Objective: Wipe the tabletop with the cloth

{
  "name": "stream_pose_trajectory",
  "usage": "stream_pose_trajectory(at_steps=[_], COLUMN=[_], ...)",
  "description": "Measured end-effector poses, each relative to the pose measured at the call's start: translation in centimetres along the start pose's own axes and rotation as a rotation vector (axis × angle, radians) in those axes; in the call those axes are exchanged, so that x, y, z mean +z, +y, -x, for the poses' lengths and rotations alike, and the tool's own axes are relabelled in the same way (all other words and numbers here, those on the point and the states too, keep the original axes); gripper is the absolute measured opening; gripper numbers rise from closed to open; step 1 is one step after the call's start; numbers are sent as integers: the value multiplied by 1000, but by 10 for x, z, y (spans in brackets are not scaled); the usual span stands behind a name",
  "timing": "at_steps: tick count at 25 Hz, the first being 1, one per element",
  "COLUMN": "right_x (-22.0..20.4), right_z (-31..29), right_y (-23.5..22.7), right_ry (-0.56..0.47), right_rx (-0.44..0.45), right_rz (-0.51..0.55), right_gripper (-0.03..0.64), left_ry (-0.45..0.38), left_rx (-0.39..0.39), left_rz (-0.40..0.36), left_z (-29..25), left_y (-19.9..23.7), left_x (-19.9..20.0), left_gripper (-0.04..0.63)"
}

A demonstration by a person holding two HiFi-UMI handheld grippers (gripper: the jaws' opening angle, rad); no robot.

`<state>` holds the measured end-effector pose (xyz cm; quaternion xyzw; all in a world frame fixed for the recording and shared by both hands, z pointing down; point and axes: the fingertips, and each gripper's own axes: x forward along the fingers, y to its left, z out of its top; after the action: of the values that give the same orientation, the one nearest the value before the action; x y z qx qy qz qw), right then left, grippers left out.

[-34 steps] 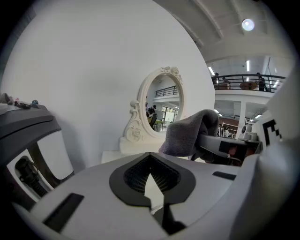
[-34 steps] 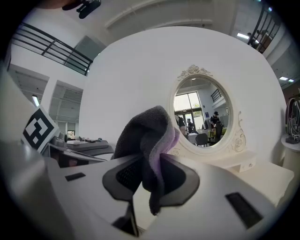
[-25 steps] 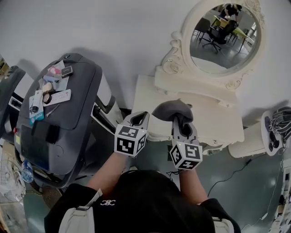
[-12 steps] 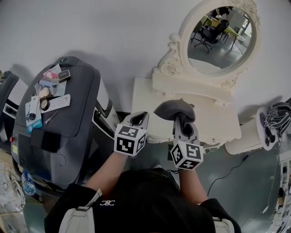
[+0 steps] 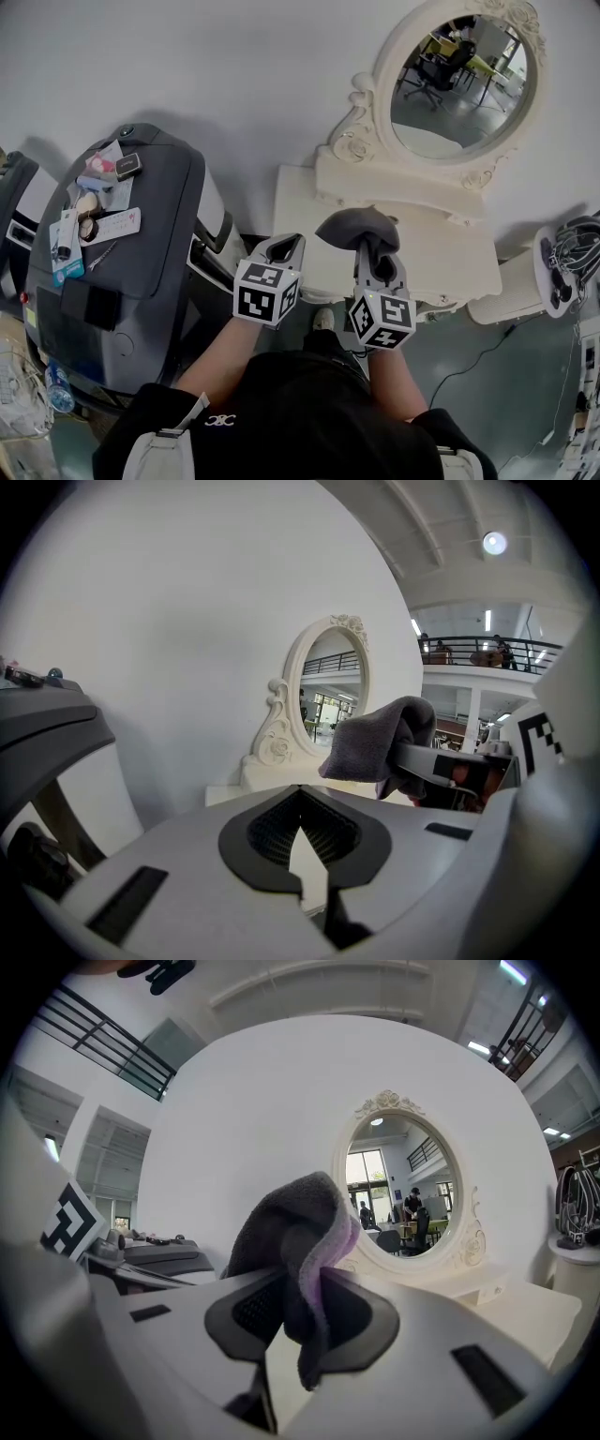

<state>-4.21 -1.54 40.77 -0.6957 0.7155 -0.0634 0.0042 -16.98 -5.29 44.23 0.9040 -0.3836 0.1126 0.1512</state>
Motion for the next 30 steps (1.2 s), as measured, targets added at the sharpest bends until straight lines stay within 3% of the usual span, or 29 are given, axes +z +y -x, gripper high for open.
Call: stream_pose_trajectory(at_steps=[16, 21, 30], right_x=[49, 99, 230], right_z=[-137, -190, -270], right_y=[-70, -89, -104], right_ry=[-47, -122, -313], right_rx=[72, 102, 124], right_rz=[-4, 61, 128], right_gripper=[86, 86, 86], left_ry=[-4, -6, -22], left_rx=[79, 124, 195], left_rz=[4, 14, 29], left_z=[-112, -143, -182], left_y=[20, 23, 25], left_x=[61, 77, 99], left_gripper=[0, 0, 0])
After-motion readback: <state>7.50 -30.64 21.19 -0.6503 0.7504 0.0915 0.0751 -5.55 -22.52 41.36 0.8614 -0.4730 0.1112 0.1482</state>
